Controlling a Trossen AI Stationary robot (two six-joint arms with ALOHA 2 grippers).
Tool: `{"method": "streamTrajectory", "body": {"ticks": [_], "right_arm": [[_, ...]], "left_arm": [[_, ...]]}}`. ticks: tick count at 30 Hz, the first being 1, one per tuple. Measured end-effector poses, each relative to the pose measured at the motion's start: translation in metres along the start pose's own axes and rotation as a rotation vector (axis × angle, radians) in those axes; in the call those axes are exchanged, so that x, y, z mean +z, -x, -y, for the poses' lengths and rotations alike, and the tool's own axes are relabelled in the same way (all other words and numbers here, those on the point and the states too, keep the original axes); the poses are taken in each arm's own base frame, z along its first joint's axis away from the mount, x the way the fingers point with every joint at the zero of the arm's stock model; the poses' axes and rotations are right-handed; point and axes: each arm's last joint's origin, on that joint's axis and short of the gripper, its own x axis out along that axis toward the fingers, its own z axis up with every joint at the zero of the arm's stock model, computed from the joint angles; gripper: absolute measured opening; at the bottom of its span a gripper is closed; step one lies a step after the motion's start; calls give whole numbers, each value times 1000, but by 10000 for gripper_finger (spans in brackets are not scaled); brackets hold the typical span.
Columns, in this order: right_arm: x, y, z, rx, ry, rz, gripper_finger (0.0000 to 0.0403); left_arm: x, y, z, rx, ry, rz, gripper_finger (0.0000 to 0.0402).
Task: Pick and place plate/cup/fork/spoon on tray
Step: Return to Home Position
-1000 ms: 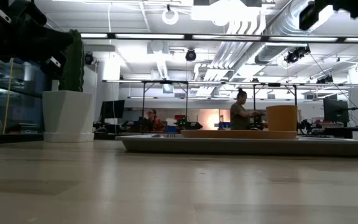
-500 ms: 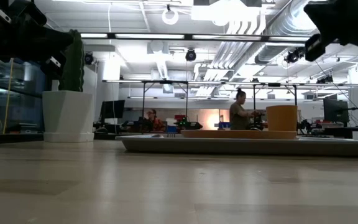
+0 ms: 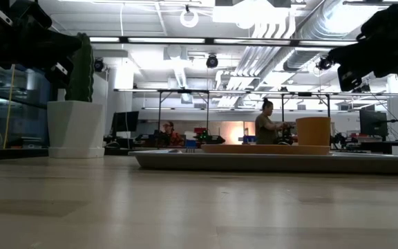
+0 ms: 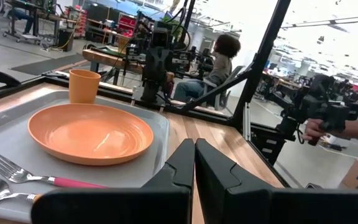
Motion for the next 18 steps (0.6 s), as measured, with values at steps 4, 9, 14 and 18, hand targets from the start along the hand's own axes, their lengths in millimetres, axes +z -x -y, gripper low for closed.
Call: {"method": "streamTrajectory", "body": {"ticks": [4,9,14,18], "right_arm": [[-1,0,2,-45,-3,-9,0],[-3,-1,4,-117,-9,-15,0],[-3,-1,4,-117,-11,-15,0],[-3,-1,4,-116,-13,-16,0]], "left_arm": [[0,0,0,0,0,0,1],[0,0,0,0,0,0,1],[0,0,0,0,0,0,1],[0,0,0,0,0,0,0]]}}
